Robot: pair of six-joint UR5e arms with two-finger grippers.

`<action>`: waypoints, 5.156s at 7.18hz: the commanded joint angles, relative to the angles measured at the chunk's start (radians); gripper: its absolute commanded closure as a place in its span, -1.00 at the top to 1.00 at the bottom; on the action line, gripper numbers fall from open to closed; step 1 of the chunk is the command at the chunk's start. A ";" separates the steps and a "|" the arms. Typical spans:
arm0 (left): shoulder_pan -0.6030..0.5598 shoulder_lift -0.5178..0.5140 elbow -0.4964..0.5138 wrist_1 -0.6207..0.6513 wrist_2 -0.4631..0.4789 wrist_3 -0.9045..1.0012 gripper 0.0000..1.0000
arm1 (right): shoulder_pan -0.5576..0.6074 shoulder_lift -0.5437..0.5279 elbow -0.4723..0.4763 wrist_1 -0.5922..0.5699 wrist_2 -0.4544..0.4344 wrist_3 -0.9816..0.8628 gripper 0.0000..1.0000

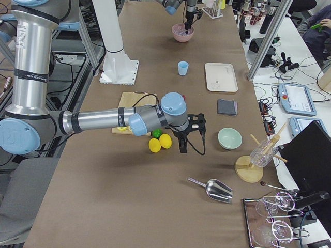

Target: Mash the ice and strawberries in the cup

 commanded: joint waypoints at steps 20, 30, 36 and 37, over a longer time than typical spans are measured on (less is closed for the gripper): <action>-0.006 -0.081 -0.120 -0.024 -0.074 -0.228 -1.00 | 0.000 -0.003 0.000 0.000 0.001 0.000 1.00; 0.400 -0.488 0.021 -0.054 0.326 -0.893 -1.00 | 0.000 -0.003 0.002 0.002 0.001 0.000 1.00; 0.414 -0.480 -0.002 -0.068 0.346 -0.962 0.94 | 0.000 0.005 0.015 -0.003 0.001 0.003 1.00; 0.402 -0.448 -0.028 -0.042 0.345 -0.915 0.95 | 0.000 0.017 0.015 -0.014 0.003 0.020 1.00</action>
